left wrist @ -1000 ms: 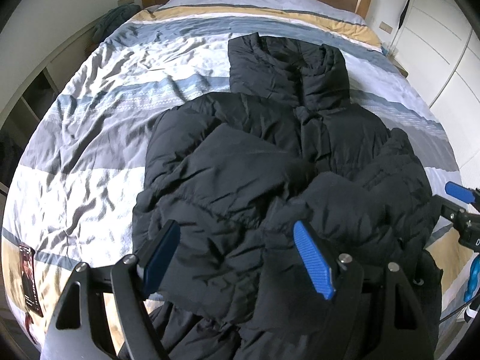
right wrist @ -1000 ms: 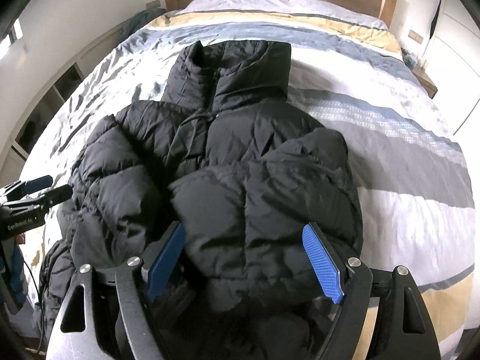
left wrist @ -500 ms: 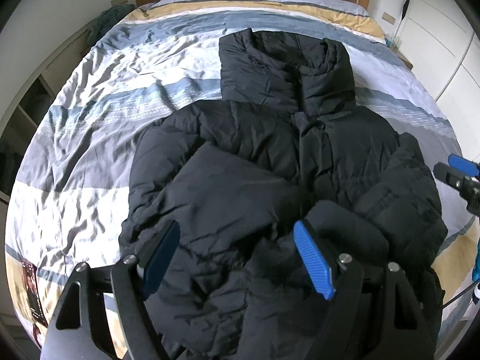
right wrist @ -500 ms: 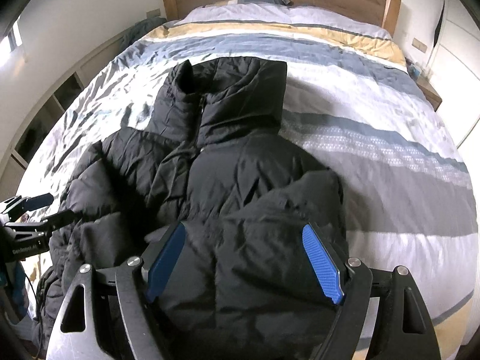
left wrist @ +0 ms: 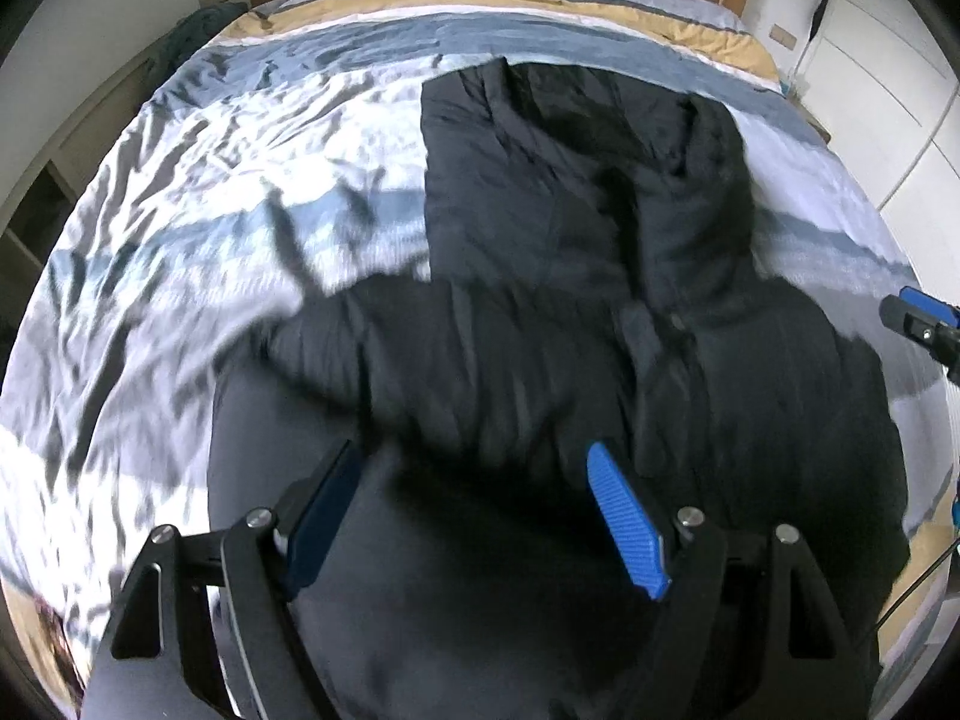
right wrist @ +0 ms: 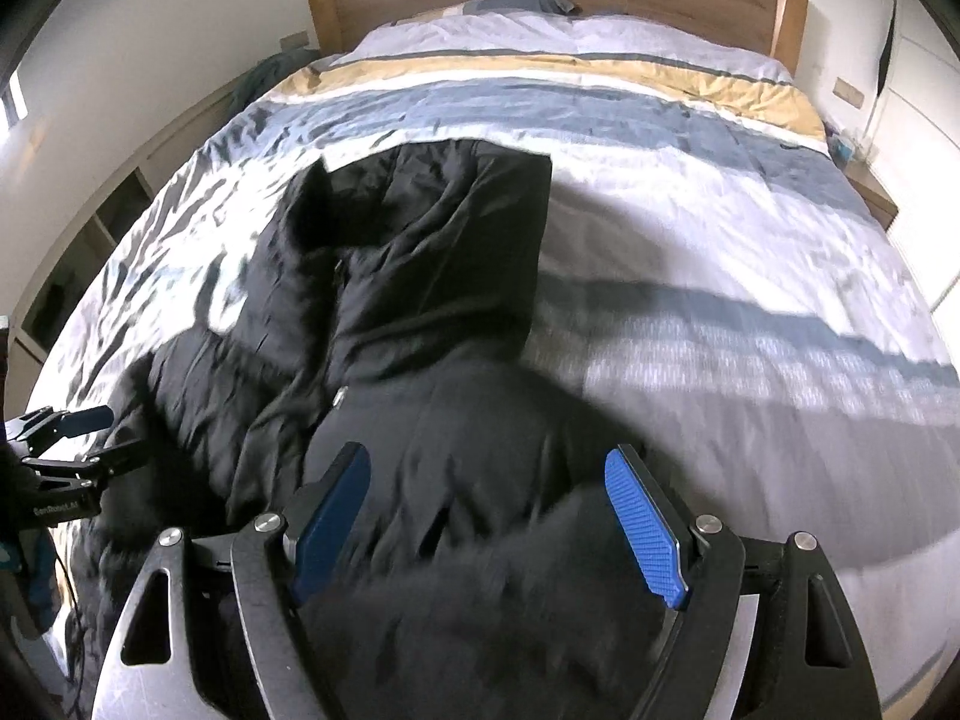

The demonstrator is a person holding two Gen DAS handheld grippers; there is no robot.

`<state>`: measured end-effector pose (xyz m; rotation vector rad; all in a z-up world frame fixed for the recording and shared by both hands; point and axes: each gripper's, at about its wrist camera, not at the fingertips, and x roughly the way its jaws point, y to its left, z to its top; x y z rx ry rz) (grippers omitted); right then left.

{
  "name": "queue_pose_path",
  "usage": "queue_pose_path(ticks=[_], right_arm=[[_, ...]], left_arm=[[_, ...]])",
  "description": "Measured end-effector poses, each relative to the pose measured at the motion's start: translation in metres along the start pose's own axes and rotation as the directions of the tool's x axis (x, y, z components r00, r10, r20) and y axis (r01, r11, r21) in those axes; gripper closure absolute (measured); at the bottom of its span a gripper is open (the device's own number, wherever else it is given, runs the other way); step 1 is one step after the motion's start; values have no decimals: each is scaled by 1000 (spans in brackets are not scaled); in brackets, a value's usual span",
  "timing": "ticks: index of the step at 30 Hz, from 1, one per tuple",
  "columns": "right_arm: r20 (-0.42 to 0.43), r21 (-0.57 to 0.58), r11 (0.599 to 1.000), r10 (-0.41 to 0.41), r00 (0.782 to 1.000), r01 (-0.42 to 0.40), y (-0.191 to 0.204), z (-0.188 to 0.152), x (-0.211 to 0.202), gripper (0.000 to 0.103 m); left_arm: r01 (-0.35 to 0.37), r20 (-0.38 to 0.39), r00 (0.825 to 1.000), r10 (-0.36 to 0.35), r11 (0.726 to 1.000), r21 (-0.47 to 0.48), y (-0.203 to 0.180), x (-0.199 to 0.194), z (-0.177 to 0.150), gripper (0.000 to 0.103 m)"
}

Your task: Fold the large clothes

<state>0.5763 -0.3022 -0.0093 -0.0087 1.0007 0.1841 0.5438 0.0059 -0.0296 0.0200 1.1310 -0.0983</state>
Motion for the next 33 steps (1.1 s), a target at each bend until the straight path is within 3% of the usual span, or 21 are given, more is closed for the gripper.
queue_pose_path(ticks=[3,9,13,18,25,27,29,30,31,33], right_arm=[[20,7,1000,12,1000,-12,-11,31,20,23],[64,53,996,75,995,-78,-28,85,62,23],[87,120,984,123,989,-133,-41,109,94,23],[137,240,946,192,972,-220,-57,135,131,23],[102,330,916,205,973,-228,-65,149,183,23],[83,346,912,206,975,-222,-64,152,194,26],[74,340,914,209,975,-221,-60,156,200,52],[68,330,919,207,976,-218,-56,159,200,62],[60,316,926,197,979,-206,-53,161,200,81],[48,265,947,173,984,-180,-41,164,193,88]], left_arm=[[7,22,1000,-7,1000,-15,14,21,34,26],[135,55,990,-130,984,-115,47,69,97,26],[240,92,970,-225,944,-226,71,101,130,26],[353,142,935,-324,889,-291,81,129,163,26],[370,95,927,-362,850,-374,72,173,175,26],[372,82,925,-370,847,-378,66,178,176,35],[369,54,926,-375,861,-350,54,181,180,71],[354,38,931,-362,876,-327,48,180,181,81],[344,28,935,-352,891,-295,41,177,181,90],[341,38,939,-342,906,-251,34,165,181,94]])
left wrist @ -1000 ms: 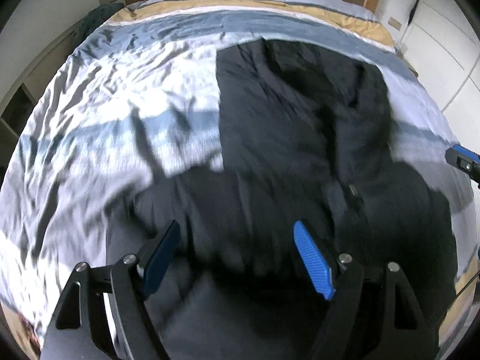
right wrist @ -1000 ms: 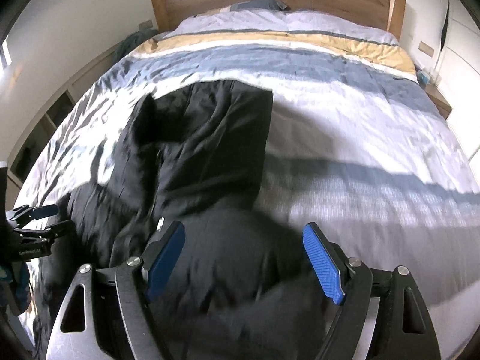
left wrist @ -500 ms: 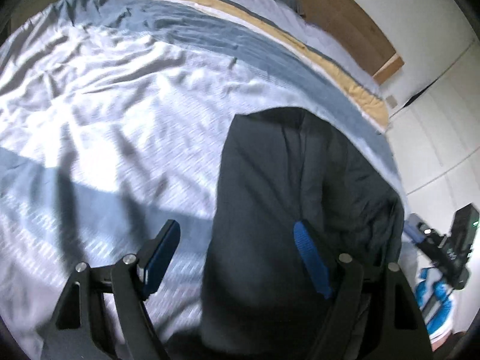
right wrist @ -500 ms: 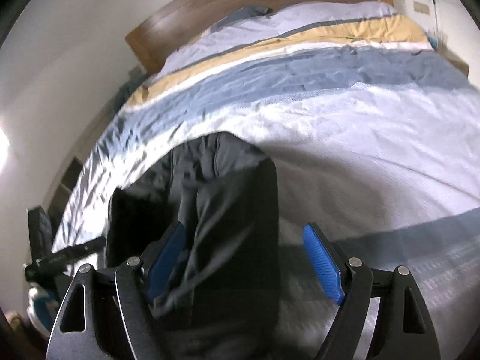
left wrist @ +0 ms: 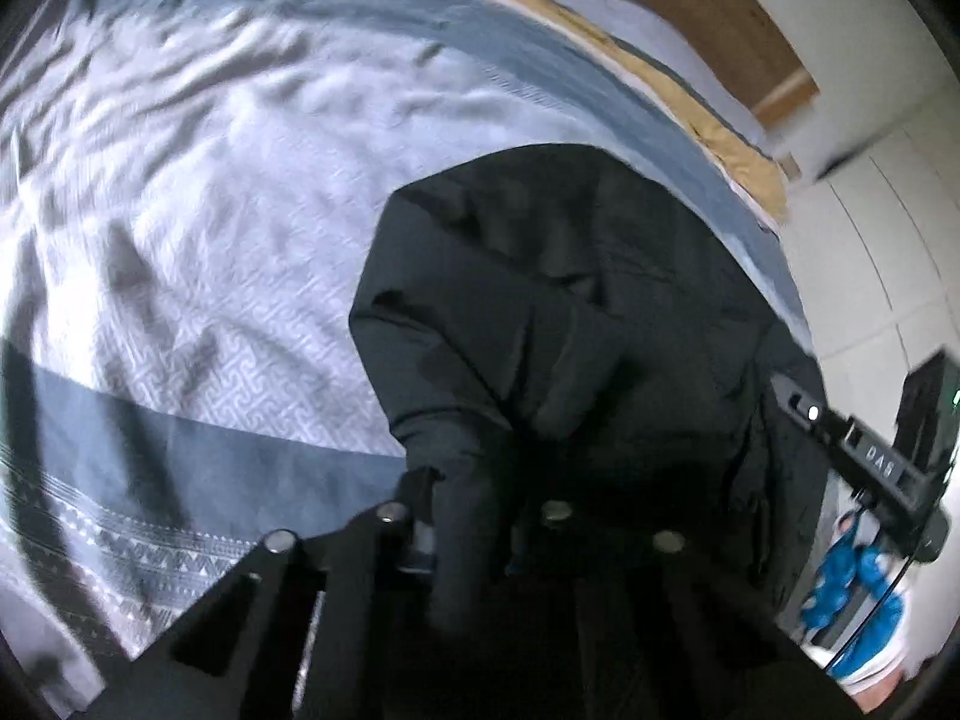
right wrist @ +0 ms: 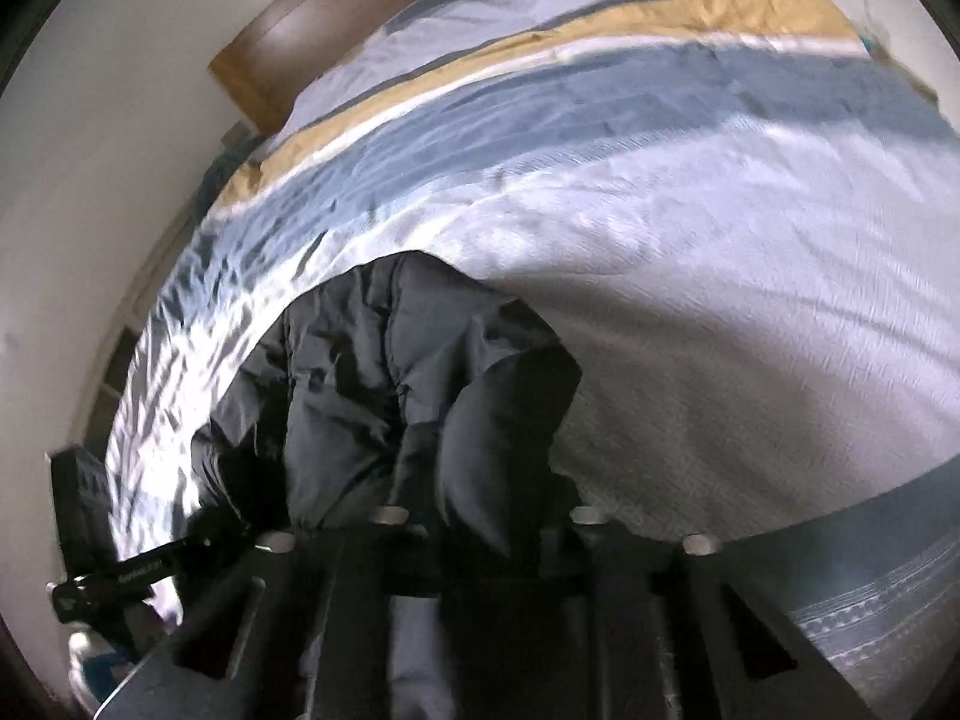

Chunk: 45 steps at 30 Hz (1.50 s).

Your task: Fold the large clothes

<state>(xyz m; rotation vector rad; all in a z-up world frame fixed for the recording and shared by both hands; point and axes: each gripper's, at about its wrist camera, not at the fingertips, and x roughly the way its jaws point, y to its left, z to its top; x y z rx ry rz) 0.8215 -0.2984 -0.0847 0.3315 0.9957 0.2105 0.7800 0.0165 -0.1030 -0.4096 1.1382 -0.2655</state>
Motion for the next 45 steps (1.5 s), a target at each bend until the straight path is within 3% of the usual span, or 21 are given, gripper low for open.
queue_pose_path(ticks=[5,10,16,20,30,39,45], right_arm=[[30,-84,996,-17,999,20,16,-6,-45,92],[73,-133,991,-3,997,13,32,-28,-113,92],[116,-143,990,10,993,7,44,-88,-184,92],[132,-103,995,12,991,2,45,-129,-209,92],[136,-38,999,17,991,-11,41,-203,-225,92],[91,19,1000,-21,996,19,8,-257,-201,92],[118,9,1000,-5,993,4,-1,-271,-197,92]], left_arm=[[18,64,998,-21,999,42,-10,-43,-14,96],[43,129,990,-51,997,65,-20,-99,-51,96],[84,177,979,-97,993,80,-24,-158,-112,96],[118,182,974,-134,988,98,-21,-181,-150,96],[147,171,971,-166,982,117,9,-194,-223,96],[107,171,975,-140,976,190,15,-178,-250,96],[67,184,977,-109,973,221,18,-174,-267,95]])
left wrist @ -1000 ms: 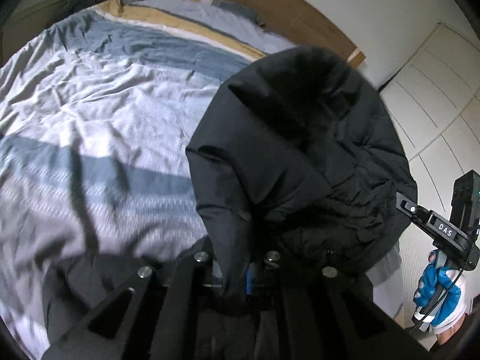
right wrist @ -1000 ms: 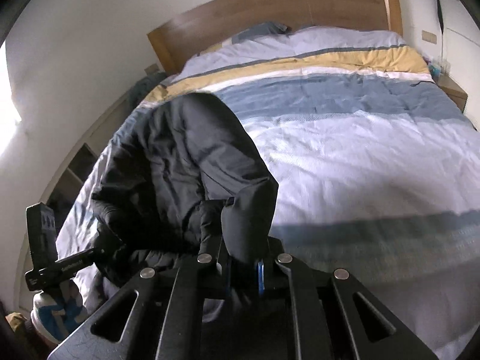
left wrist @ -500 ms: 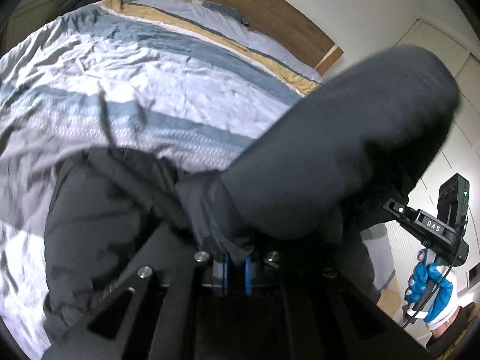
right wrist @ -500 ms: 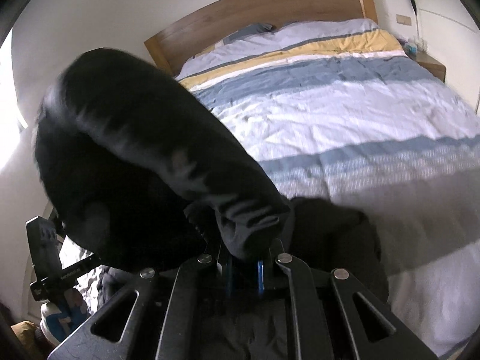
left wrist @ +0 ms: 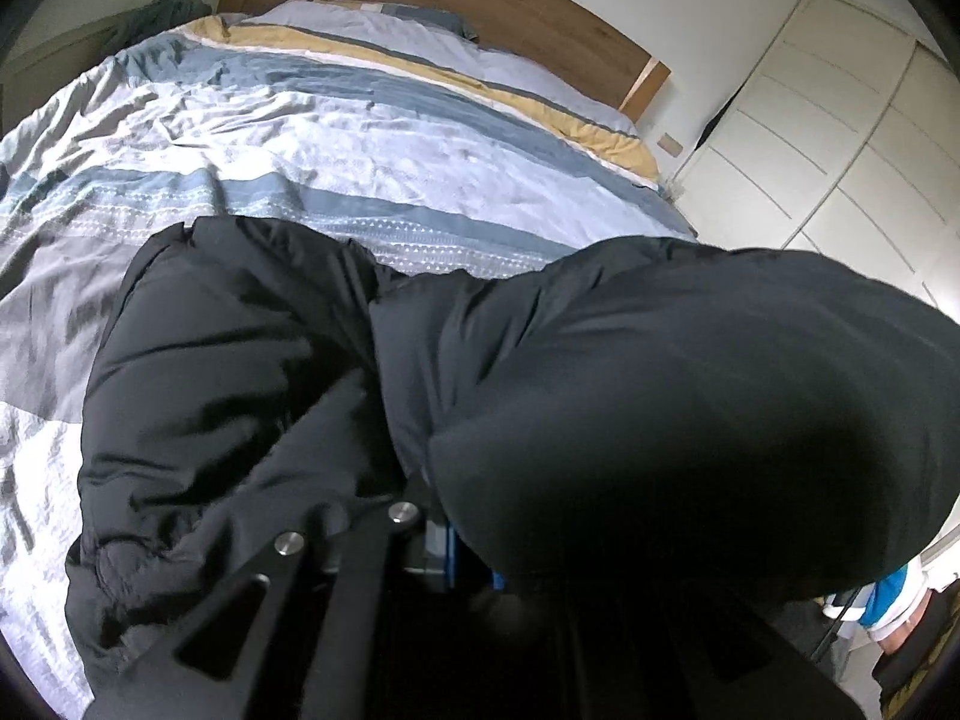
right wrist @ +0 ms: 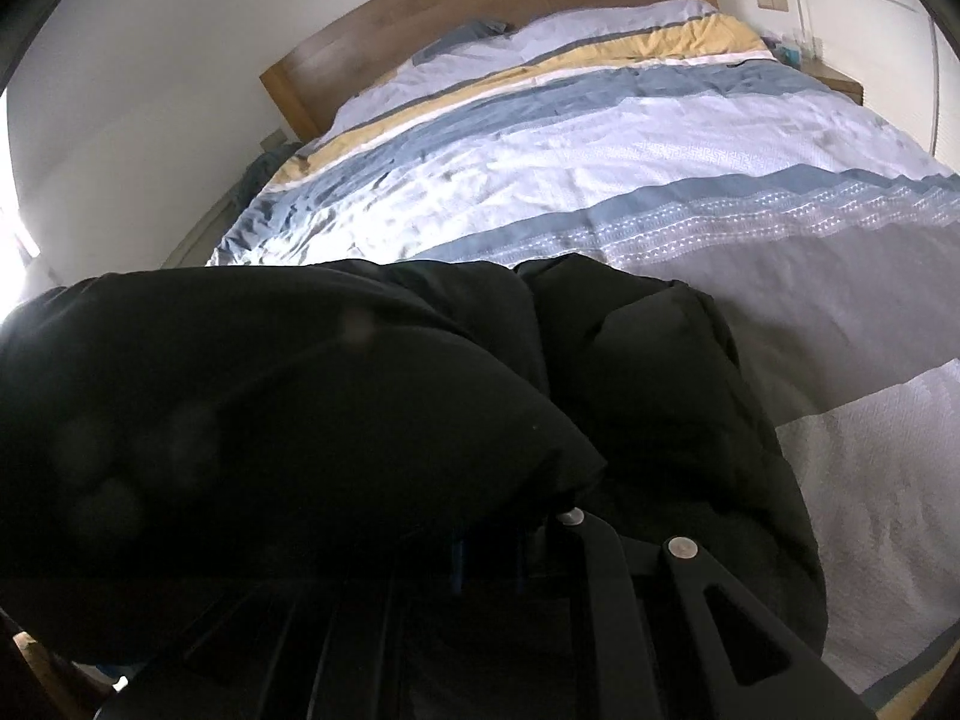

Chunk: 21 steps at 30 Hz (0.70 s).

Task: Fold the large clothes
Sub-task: 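Fold the lifted hem up toward the collar with both grippers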

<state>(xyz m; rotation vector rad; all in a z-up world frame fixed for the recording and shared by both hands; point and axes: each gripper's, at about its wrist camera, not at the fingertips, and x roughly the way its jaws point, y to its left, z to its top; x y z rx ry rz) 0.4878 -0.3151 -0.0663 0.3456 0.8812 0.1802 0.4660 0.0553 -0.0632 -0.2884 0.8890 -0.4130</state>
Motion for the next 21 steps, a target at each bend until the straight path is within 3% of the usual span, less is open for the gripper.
queue_pose_path(ticks=[3,6,8,10,13,16,21], right_arm=[[9,-16,1000,0,1000,0,-3,-8,2,90],[15,-30,1000,0,1000,1,-6,-16,-3,80],[2,-59,998,-19,1000,19,-4,-23,-10,61],[-23,-82,996,-32,999,30,-5,-30,-22,49],[-43,-105,993,-50,998,45,-8,-34,-43,46],[-44,-117,992,-59,997,54,-6,-31,-71,44],[-4,-174,984,-38,999,37,25,-8,-105,40]], left_arm=[[-22,-2,1000,22,1000,6,-1,-1,-6,93],[-40,-7,999,40,999,23,-6,-9,-12,90],[-57,-25,998,58,998,29,-7,-17,-16,85],[-60,-46,997,61,998,21,-6,-31,-24,84],[-85,-66,994,85,996,0,-1,-58,-34,80],[-109,-64,992,108,994,-15,0,-88,-34,67],[-93,-15,996,93,995,-23,-17,-118,-9,61]])
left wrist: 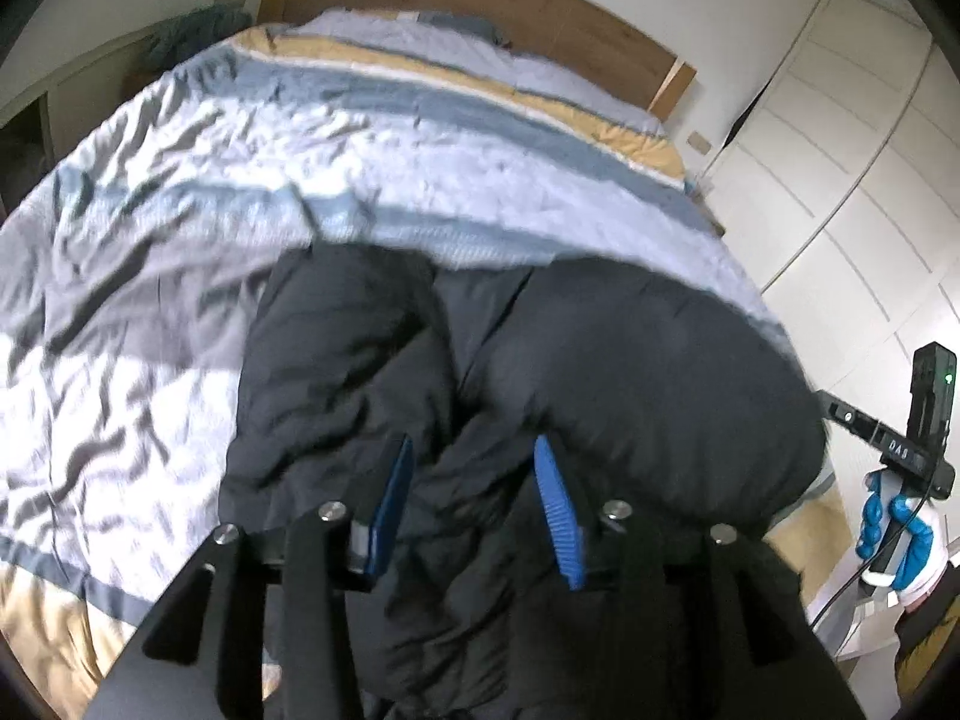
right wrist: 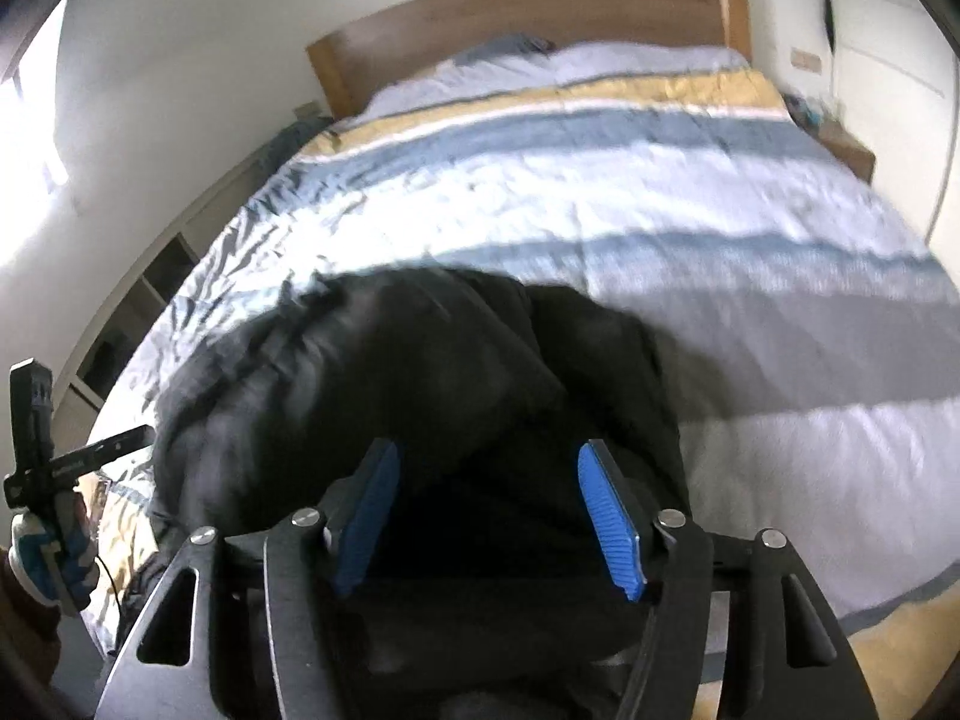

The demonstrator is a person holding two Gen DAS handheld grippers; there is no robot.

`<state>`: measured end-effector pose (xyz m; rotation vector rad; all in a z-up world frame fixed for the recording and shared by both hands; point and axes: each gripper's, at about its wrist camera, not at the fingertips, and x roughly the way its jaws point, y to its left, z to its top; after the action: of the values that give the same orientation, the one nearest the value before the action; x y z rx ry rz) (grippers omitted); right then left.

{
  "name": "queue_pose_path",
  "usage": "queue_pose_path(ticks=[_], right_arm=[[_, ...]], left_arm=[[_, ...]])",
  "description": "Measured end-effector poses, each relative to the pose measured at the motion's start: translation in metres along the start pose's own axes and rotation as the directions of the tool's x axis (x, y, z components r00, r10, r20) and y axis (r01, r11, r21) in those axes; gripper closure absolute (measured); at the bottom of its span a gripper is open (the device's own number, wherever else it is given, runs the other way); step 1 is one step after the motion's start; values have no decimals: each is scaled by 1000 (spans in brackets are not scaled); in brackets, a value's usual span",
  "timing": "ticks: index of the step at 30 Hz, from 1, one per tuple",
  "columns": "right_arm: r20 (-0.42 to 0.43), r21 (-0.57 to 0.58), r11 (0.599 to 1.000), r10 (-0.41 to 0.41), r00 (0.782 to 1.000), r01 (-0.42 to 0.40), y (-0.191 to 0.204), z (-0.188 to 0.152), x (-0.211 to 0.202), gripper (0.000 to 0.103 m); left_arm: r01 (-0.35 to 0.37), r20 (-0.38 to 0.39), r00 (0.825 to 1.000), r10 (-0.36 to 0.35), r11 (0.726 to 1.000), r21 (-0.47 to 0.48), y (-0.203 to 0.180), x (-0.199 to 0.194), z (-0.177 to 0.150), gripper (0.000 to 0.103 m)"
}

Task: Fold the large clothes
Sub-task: 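Fold the lifted hem up toward the collar with both grippers, then press the folded jacket flat with both grippers open on top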

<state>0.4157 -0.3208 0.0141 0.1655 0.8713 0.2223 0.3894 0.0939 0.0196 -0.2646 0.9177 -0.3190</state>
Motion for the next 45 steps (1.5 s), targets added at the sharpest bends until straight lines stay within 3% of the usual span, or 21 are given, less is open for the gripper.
queue_pose_path(ticks=[2,6,12,18,20,22,31,38,42,45], right_arm=[[15,-26,1000,13,1000,-12,13,13,-4,37],[18,-74,997,29,999,-28,37,35,3,35],[-28,-145,989,5,1000,-9,57,43,35,35],[-106,-167,986,-39,994,21,50,28,71,35],[-142,-177,984,-61,988,35,45,18,83,35],[-160,-185,982,-70,985,40,42,10,90,35],[-206,-208,976,-104,973,60,31,-18,125,34],[-224,-210,974,-130,966,83,30,-22,135,33],[-231,-226,969,-153,961,100,41,-16,124,32],[-224,-228,969,-145,964,93,45,-16,107,32]], left_arm=[[13,22,1000,-12,1000,-6,-9,-4,14,54],[43,28,999,-43,999,11,-28,6,36,53],[33,-44,999,-31,998,46,-41,52,36,53],[6,-104,995,0,998,57,-31,88,15,52],[7,-114,994,-1,999,50,-24,95,8,44],[20,-128,992,-15,999,37,-18,101,1,43],[-13,-119,993,23,996,84,-14,123,-25,41],[-32,-128,991,43,996,83,-16,127,-28,40],[-44,-122,991,52,997,64,-20,107,-22,41],[-55,-63,996,61,994,89,-33,79,-18,41]])
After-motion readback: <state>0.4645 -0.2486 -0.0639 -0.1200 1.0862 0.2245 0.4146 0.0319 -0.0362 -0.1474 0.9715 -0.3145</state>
